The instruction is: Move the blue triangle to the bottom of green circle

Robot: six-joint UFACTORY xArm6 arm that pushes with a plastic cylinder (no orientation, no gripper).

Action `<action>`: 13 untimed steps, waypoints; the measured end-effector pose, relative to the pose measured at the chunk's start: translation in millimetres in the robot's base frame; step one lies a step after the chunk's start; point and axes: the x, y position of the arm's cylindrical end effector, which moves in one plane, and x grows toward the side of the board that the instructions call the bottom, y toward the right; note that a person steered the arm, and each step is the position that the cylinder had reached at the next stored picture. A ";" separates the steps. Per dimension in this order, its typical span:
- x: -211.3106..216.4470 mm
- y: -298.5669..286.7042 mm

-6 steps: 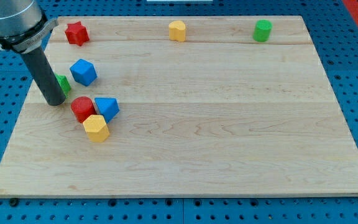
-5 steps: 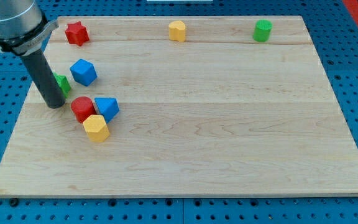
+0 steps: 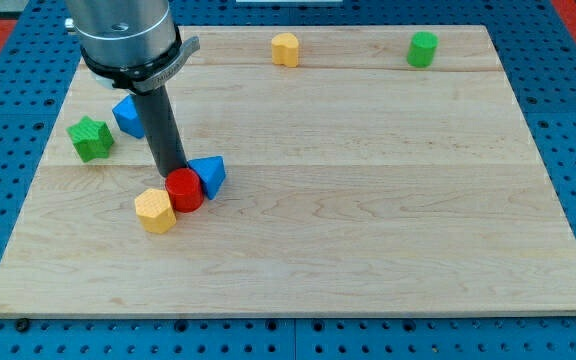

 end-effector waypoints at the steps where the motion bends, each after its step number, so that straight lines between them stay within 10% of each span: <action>1: 0.0 0.0; 4: 10.6 2.2; 8: -30.4 217.1; 13: -28.9 131.8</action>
